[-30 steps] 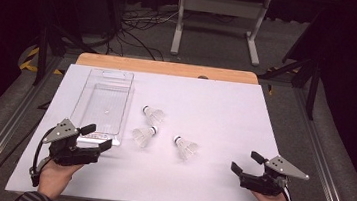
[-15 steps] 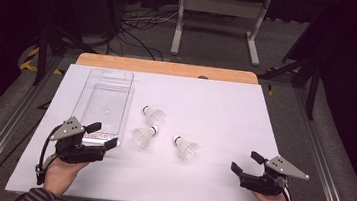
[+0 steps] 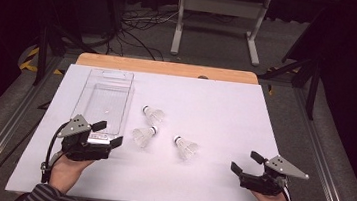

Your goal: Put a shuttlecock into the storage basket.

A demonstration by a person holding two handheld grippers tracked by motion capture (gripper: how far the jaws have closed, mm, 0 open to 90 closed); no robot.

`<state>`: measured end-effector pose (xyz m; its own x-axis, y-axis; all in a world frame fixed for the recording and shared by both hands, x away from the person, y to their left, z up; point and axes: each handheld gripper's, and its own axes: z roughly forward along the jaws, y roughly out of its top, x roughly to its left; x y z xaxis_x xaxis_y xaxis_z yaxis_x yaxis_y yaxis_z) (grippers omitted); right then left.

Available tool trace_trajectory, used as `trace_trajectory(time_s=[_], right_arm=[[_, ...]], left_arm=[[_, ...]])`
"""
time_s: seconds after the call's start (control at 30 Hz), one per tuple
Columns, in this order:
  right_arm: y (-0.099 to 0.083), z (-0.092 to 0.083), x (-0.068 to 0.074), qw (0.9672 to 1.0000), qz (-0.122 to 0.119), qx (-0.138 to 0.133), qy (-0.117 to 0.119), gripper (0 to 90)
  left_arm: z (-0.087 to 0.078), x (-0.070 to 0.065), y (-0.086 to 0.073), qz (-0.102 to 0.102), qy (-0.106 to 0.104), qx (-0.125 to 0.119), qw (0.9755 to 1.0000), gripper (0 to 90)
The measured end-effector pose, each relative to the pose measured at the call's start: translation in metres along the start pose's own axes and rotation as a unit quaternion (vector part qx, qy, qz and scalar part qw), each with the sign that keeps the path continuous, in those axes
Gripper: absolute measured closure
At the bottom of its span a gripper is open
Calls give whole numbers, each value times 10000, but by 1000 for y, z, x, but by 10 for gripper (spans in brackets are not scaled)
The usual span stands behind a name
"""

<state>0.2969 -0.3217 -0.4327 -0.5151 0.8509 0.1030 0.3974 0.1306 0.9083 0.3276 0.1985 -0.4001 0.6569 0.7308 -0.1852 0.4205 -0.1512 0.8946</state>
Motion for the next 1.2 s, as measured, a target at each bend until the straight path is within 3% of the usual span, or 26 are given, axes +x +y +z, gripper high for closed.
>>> trace_trajectory(time_s=[1.2], right_arm=[[0, 0, 0, 10000, 19, 10, 15, 126]], left_arm=[[33, -10, 16, 70, -219, 127, 9997, 193]])
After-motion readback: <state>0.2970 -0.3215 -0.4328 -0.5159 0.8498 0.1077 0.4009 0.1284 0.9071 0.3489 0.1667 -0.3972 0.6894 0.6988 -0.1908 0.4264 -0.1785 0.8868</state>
